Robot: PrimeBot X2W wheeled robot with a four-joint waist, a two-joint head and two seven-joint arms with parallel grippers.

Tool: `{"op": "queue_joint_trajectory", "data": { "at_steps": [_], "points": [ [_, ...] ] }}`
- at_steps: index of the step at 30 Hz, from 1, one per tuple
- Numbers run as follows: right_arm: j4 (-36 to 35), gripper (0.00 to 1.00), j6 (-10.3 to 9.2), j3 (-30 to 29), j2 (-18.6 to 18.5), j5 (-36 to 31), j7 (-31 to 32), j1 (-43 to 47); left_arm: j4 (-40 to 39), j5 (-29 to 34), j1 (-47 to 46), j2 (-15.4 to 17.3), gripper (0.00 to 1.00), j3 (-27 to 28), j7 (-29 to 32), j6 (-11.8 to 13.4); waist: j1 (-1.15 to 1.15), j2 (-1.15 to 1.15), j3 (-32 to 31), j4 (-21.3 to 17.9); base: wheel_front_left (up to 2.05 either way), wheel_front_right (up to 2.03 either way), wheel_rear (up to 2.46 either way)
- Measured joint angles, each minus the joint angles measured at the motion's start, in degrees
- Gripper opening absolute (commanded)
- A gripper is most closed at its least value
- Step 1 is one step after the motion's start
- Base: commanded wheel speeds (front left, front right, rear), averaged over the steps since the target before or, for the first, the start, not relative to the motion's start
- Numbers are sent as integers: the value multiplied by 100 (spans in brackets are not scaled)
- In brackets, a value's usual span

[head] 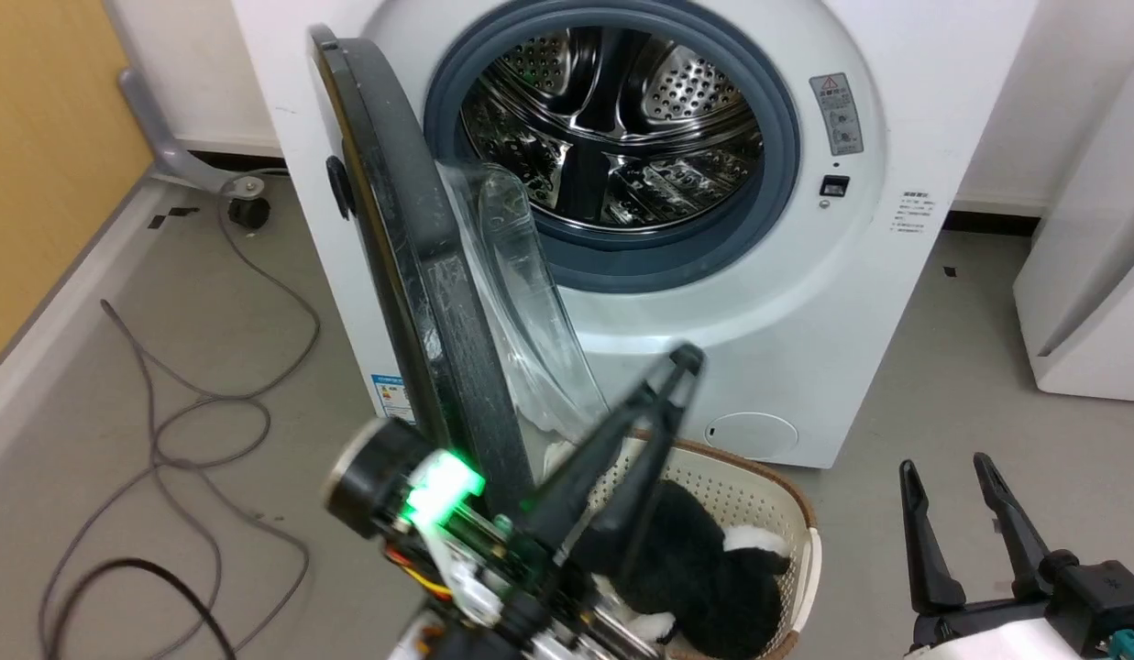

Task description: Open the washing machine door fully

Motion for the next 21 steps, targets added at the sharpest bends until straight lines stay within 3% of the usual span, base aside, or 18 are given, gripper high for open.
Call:
{"op": "queue_joint_trajectory", "data": {
  "at_steps": [15,21],
  "points": [
    [79,100,0,-25,1,46,0,-1,989,130,579,267,0,-996,0,-26,0,0,51,240,0,0,0],
    [121,100,0,-21,2,85,0,-1,1523,120,681,398,0,-1014,0,199,0,0,85,299,0,0,0]
  ]
}}
